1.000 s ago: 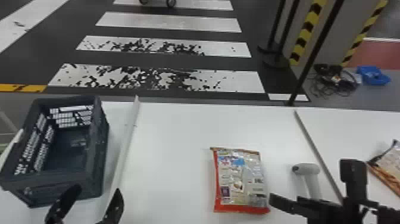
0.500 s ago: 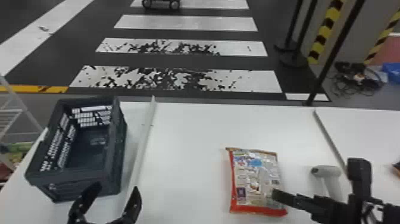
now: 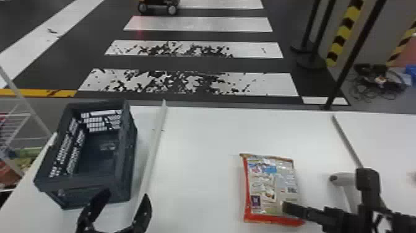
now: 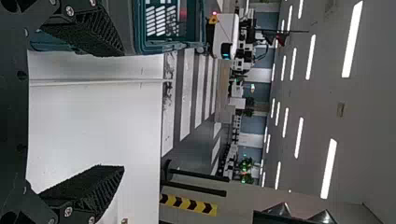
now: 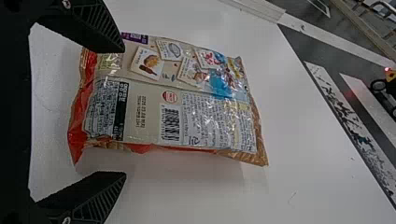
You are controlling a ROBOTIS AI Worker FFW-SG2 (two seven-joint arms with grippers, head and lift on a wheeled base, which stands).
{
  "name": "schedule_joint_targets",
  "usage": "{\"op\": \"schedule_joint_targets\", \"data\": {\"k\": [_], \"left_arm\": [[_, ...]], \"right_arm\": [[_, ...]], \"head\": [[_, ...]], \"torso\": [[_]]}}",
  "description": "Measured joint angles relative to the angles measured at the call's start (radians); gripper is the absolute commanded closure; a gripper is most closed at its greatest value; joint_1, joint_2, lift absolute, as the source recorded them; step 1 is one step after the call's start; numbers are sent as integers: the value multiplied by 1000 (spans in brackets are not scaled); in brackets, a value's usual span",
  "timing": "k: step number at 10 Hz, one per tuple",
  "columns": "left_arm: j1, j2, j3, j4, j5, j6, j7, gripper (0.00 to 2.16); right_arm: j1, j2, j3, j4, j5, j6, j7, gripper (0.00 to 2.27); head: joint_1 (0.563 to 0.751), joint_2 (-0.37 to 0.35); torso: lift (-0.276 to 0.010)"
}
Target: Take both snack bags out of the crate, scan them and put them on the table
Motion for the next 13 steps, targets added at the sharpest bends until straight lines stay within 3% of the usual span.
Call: {"op": "schedule_joint_targets", "data": {"k": [3,4,5,6,7,10,13], "left_arm": [[0,0,0,1,0,0,0,140],[0,1,1,2,0,0,1,140],[0,1,1,3,0,0,1,140],[-1,0,2,3,0,0,1,140],[-1,0,2,3,0,0,1,140],[-1,0,4,4,0,0,1,140],[0,-2,5,3,0,0,3,140]], "right_arm": [[-22,-5,23,54,22,-29,12,113],[-26,-6,30,62,26,-31,17,296],[-30,-6,37,68,35,-31,23,755],[-32,-6,45,70,53,-31,25,1868],[-33,-6,52,70,74,-25,17,2256],[-24,-6,55,63,88,-13,0,2256],[-1,-1,-5,-16,25,9,-17,2256]], "head": [[695,31],[695,36],[695,41],[695,41],[695,39],[695,33],[695,18]], "torso": [[-93],[-93],[-93],[-93],[-93],[-93],[-93]]}}
